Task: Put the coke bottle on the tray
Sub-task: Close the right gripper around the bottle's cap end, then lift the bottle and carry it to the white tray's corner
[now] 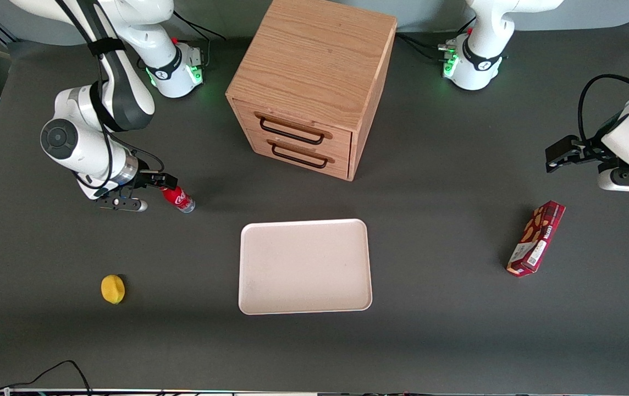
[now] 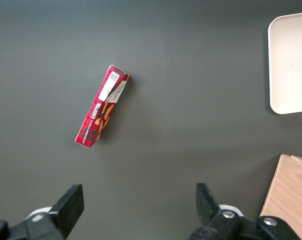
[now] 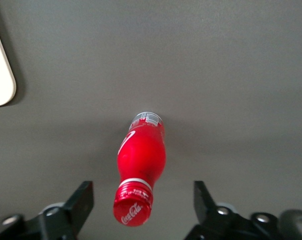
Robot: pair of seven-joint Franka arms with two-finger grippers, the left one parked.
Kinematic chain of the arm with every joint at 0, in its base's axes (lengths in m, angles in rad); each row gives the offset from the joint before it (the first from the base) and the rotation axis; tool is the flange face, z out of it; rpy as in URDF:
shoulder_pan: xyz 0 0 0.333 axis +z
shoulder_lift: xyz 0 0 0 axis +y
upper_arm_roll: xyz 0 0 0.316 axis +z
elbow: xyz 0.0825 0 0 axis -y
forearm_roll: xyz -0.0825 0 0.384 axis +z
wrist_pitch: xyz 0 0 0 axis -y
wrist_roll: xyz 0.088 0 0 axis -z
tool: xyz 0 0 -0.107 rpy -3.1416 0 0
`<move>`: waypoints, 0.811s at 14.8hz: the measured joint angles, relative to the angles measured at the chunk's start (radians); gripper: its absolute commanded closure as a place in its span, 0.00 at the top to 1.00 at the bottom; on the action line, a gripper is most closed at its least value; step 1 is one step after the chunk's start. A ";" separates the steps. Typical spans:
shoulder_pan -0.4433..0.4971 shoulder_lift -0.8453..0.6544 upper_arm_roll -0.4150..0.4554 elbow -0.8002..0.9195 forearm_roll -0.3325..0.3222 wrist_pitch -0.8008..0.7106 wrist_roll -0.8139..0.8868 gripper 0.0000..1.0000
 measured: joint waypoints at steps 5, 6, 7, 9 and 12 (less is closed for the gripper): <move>0.000 -0.003 0.012 -0.013 0.000 0.005 0.000 0.00; 0.000 -0.004 0.019 -0.013 0.000 0.004 0.000 0.00; 0.000 -0.008 0.027 -0.009 0.000 -0.002 0.000 0.00; 0.000 -0.021 0.036 0.029 0.000 -0.065 0.000 0.00; 0.000 -0.052 0.036 0.214 -0.008 -0.294 0.000 0.00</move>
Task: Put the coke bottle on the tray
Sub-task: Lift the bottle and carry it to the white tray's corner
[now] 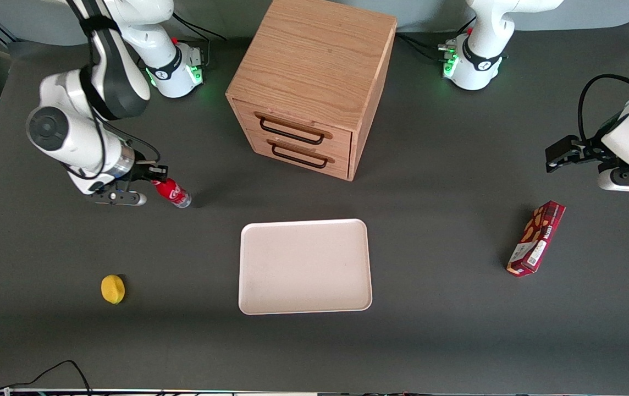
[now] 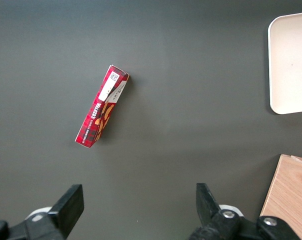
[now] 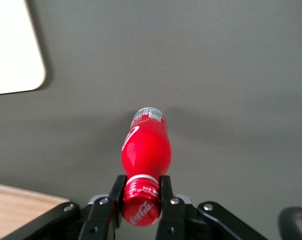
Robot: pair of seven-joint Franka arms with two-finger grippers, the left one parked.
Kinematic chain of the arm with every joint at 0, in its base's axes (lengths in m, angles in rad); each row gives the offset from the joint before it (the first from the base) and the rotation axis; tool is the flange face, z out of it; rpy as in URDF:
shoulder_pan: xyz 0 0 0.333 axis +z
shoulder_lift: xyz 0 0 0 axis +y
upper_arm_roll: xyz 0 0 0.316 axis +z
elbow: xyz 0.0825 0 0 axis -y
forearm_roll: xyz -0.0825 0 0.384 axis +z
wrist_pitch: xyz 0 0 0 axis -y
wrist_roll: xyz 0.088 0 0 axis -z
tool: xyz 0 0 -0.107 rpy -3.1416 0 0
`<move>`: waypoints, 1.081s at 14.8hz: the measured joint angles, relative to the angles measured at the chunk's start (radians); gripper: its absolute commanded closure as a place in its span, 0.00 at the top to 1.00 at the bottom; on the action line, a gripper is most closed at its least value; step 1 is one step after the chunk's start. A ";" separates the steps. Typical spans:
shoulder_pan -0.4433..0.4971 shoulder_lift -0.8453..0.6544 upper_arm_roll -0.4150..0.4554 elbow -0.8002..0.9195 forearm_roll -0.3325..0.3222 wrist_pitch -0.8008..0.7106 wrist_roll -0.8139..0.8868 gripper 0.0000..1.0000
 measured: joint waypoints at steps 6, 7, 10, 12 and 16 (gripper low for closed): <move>0.007 0.096 0.001 0.542 -0.001 -0.411 0.014 0.00; 0.015 0.157 0.004 0.640 0.000 -0.459 0.046 0.00; 0.036 0.373 0.070 0.871 -0.001 -0.493 0.224 0.00; 0.070 0.511 0.099 0.976 -0.005 -0.456 0.362 0.00; 0.131 0.708 0.105 1.063 -0.045 -0.259 0.566 0.00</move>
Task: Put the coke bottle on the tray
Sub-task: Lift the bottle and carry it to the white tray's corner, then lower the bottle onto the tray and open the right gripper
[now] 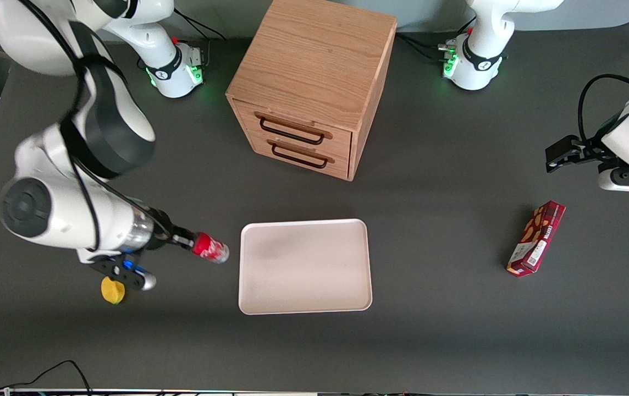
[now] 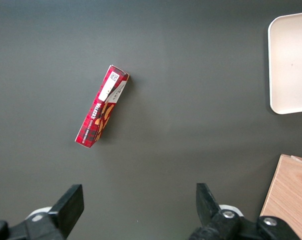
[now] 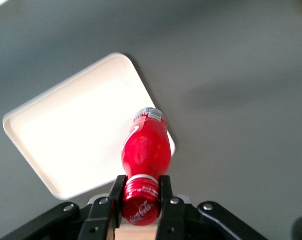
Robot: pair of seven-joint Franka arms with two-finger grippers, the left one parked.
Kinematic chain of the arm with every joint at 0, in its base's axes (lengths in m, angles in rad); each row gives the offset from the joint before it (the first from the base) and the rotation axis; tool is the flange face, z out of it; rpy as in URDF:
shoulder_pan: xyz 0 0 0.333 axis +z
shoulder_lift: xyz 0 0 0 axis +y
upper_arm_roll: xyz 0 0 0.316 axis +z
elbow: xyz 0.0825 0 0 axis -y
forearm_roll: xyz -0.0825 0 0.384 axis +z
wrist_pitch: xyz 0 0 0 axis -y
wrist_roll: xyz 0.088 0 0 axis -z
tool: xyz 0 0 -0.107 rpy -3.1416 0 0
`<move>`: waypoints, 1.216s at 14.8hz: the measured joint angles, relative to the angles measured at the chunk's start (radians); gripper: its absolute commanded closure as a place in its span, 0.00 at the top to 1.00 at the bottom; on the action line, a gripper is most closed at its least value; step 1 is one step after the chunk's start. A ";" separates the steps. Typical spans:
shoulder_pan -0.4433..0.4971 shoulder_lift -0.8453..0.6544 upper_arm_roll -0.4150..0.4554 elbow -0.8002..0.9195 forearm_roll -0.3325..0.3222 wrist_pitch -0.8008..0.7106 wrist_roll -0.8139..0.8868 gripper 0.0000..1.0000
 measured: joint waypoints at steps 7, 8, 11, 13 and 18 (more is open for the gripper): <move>0.064 0.178 0.003 0.023 -0.081 0.242 0.170 0.00; 0.070 0.191 0.003 0.023 -0.096 0.258 0.186 0.00; 0.083 0.217 0.003 0.025 -0.115 0.275 0.207 1.00; 0.085 0.218 0.004 0.038 -0.124 0.273 0.208 1.00; 0.041 0.151 0.077 0.108 -0.190 0.074 0.121 1.00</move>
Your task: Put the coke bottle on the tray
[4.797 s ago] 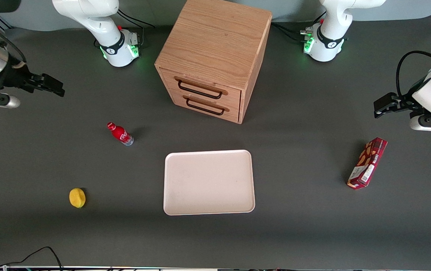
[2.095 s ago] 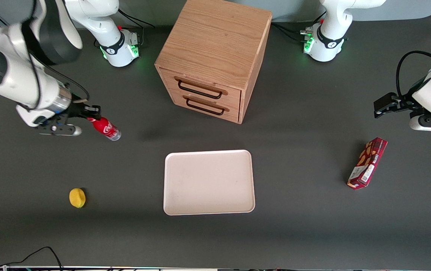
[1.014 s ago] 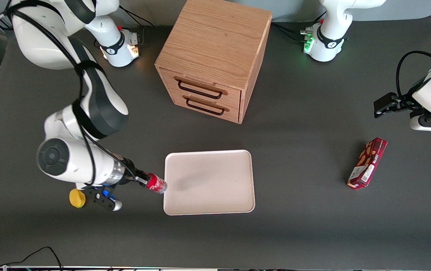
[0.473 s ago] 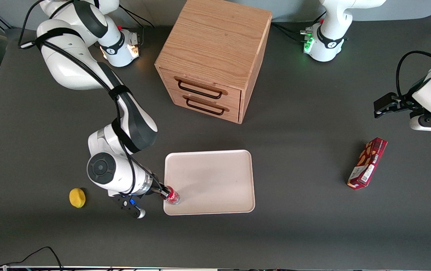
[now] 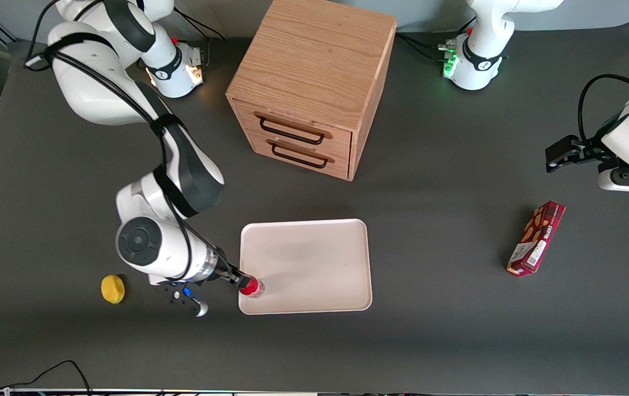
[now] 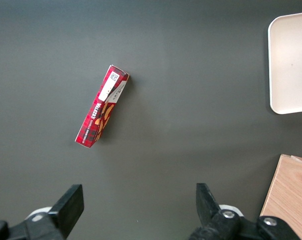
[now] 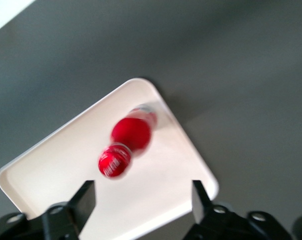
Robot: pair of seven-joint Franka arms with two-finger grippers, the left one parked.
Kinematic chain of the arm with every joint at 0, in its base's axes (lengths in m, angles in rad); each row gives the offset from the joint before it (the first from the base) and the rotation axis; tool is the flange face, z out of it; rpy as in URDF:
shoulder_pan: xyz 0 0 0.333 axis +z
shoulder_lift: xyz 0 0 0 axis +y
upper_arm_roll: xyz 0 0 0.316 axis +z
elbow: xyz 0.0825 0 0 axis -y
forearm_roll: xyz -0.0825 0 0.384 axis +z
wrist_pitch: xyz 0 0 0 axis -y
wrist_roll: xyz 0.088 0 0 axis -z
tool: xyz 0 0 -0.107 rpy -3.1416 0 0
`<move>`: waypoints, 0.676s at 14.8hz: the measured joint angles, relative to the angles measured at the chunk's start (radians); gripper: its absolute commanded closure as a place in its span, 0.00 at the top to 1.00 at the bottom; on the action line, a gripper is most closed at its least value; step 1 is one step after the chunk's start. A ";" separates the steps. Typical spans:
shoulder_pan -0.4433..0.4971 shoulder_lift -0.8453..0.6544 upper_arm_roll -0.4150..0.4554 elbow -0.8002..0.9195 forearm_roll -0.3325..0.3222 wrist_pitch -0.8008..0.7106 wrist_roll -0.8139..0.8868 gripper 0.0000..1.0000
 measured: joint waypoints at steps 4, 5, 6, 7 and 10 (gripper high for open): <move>-0.108 -0.283 0.042 0.017 -0.008 -0.383 -0.260 1.00; -0.137 -0.359 0.042 0.002 0.000 -0.450 -0.325 1.00; -0.167 -0.436 0.035 -0.030 0.025 -0.492 -0.389 1.00; -0.190 -0.513 0.002 -0.083 0.064 -0.513 -0.450 1.00; -0.212 -0.732 -0.189 -0.344 0.184 -0.473 -0.630 1.00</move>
